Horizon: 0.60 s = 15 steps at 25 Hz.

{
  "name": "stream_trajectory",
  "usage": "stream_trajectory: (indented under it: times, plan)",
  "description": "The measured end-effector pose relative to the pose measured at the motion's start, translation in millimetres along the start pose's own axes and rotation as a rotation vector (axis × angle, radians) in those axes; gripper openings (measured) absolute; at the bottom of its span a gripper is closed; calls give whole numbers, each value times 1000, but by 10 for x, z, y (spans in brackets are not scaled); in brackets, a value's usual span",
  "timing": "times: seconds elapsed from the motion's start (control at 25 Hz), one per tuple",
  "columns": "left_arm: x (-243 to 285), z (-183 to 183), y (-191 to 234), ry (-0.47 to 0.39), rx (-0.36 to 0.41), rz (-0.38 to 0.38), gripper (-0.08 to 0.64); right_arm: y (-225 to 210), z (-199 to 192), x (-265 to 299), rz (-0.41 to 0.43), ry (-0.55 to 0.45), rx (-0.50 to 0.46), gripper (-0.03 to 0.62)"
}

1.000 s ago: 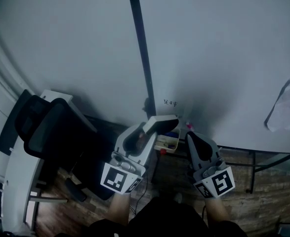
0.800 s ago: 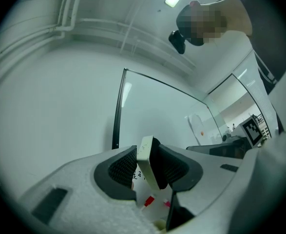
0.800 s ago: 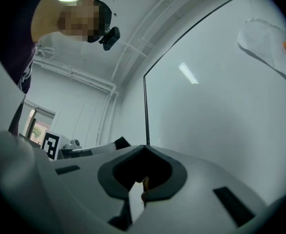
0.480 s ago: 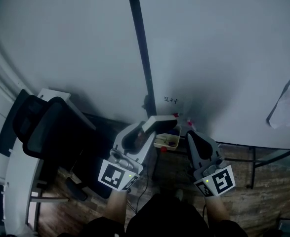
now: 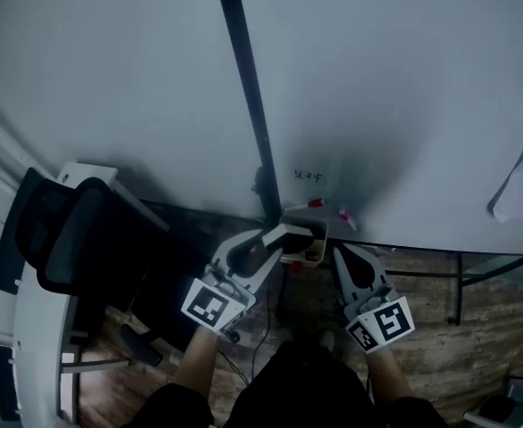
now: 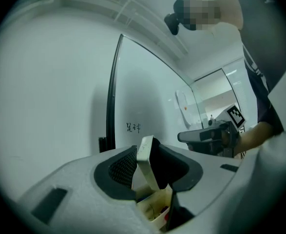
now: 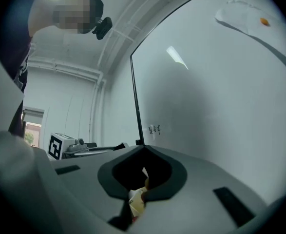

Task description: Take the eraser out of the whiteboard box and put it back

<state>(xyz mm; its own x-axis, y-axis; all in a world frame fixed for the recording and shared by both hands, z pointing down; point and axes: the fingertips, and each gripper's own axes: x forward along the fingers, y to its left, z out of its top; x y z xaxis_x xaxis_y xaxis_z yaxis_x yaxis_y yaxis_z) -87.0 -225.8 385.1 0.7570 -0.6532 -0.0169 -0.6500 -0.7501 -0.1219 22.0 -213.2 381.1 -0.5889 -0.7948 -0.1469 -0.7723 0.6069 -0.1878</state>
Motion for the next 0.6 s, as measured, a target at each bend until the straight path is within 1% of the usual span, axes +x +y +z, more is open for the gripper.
stream_trajectory:
  times: [0.12,0.32,0.44,0.6]
  plan:
    - [10,-120,-1,43,-20,-19,133,-36,-92,-4,-18,16,11,3]
    - [58,-220,-14,83,23,-72,133,-73,-127,-5,-39,23,16,3]
    - [104,-325,-42,122,78,-124,133,-90,-153,-20,-48,27,17,3]
    - [162,-514,-42,189,191,-216,133,-132,-198,-53,-65,38,17,3]
